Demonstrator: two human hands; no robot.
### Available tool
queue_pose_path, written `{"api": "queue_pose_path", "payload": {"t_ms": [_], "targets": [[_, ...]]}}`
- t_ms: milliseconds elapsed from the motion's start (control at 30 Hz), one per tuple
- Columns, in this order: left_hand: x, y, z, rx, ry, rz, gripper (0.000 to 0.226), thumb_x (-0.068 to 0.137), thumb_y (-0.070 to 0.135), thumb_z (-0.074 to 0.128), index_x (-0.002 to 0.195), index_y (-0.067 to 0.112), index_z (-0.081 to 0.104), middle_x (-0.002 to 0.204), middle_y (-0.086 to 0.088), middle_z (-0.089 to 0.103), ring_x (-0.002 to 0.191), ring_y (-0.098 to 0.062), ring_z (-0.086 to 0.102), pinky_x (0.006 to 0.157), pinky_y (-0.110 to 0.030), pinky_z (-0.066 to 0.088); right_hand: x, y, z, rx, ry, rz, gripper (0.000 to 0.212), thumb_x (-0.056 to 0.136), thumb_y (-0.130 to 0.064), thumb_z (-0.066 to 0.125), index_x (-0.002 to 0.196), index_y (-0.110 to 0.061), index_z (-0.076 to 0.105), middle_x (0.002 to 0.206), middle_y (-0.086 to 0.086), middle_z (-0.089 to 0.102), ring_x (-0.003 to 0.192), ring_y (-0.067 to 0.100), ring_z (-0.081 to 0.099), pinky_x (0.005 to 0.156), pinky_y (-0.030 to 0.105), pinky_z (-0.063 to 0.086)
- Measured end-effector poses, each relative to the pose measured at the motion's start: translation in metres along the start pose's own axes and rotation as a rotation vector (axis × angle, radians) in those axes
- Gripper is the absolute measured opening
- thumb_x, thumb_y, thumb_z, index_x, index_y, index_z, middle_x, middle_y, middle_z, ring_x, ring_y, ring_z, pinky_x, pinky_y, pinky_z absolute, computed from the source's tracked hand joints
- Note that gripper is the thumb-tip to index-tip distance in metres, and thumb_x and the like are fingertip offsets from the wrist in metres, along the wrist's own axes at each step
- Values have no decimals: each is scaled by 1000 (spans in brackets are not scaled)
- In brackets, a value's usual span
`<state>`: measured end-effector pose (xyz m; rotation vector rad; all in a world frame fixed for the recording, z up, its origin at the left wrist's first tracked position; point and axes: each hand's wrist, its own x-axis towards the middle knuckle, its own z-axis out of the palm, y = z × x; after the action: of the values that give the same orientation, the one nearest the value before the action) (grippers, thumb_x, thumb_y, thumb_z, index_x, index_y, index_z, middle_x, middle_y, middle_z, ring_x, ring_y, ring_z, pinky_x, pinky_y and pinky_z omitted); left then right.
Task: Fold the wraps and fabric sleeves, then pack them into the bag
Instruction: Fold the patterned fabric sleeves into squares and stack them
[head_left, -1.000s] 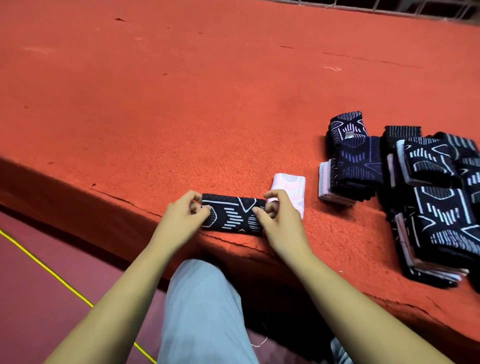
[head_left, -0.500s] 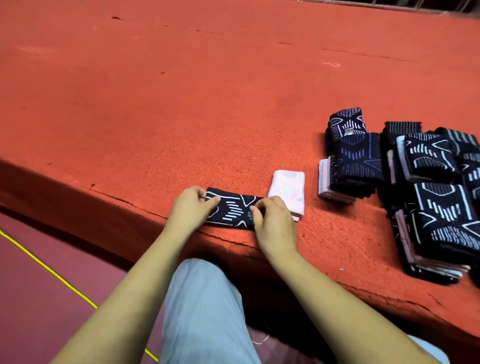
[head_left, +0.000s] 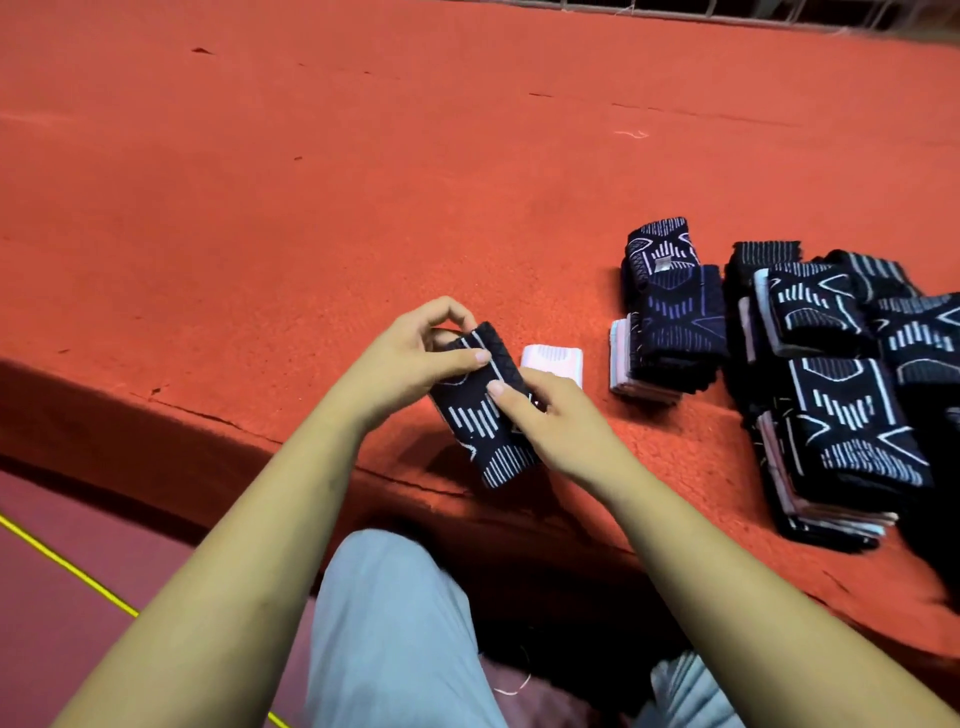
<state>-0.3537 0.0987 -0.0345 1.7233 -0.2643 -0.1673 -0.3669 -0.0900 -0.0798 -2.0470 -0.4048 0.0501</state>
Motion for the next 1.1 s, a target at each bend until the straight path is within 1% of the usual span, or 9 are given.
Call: {"api": "queue_pose_path", "payload": {"t_ms": [133,200,300,467,600,767,933,1033,1100], "targets": [[28,-4,28,-115,199,-39,20,91,8,67,106,12,54,81,-2,66,66,-7,61,58,-17,48,7,12,-4,229,195,119,40,92,-45,49,101,-10,65,96,11,72,85,17,66,83,42,52],[42,-16,43,-159,228,-149,25,93,10,66,111,12,49,90,-9,64,67,-10,62,59,-22,51,15,18,-8,189,310,203,35,96,-42,48,106,-10,62,103,11,70,95,24,66,87,41,52],[60,-42,60,-26,234,-233,35,89,8,70,113,15,45,90,-12,59,67,-17,57,59,-28,44,26,30,-11,184,411,375,19,98,-17,51,115,-9,47,106,11,65,94,25,63,75,30,46],[73,-66,76,89,345,-201,30,87,9,70,97,28,49,86,-9,65,68,-22,62,61,-34,50,24,44,-12,-55,543,313,20,89,-7,60,100,-8,44,94,9,55,87,27,52,72,28,31],[75,-71,86,245,371,-110,24,84,9,69,102,21,58,83,1,62,70,-12,58,69,-29,48,17,60,-7,-235,549,290,15,87,-7,59,100,-3,53,103,21,59,100,38,53,91,42,37],[76,-89,90,396,365,-82,20,80,28,65,96,35,55,97,-6,62,79,-20,61,81,-37,53,11,69,-7,-250,514,267,14,88,-8,59,99,-2,52,100,21,60,96,37,54,83,37,33],[75,-71,83,374,318,-125,23,75,34,60,98,30,56,95,-7,65,87,-24,62,87,-44,53,11,61,-21,-230,472,284,15,91,-16,60,98,-4,54,100,18,61,98,34,55,80,30,32],[72,-49,78,383,309,-133,23,85,29,65,106,20,59,100,-7,66,90,-21,61,81,-32,49,1,49,-34,-302,471,211,18,93,-18,58,102,-3,54,104,18,58,101,33,52,90,37,36],[72,-34,74,424,316,-115,23,91,22,65,111,11,60,101,-6,64,89,-17,57,75,-25,40,-5,36,-45,-310,448,186,14,93,-19,58,98,-6,55,102,15,59,99,29,53,85,32,35]]}}
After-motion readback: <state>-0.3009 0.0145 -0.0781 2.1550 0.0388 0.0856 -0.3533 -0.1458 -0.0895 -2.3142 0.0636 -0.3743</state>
